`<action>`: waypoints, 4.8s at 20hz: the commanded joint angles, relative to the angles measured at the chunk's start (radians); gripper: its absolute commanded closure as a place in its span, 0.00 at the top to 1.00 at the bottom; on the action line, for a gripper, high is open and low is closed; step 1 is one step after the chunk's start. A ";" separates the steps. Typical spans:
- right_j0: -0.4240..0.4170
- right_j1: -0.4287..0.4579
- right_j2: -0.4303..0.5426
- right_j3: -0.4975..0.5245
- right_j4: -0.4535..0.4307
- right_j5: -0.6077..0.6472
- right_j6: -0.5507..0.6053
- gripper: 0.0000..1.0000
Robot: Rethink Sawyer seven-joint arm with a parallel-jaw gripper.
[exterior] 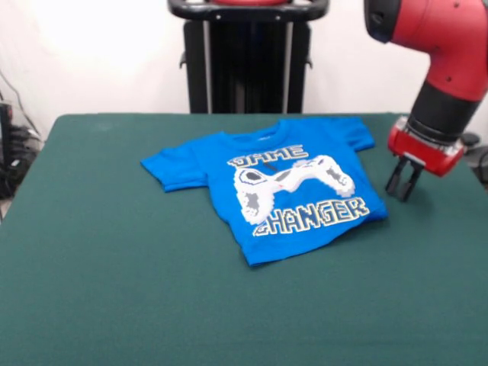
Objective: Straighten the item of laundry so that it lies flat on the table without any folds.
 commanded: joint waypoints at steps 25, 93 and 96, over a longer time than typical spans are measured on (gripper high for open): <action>-0.131 -0.043 0.063 -0.144 -0.065 -0.045 0.115 1.00; -0.161 -0.031 0.236 0.064 -0.182 -0.238 0.121 1.00; -0.161 -0.037 0.246 0.074 -0.183 -0.236 0.124 1.00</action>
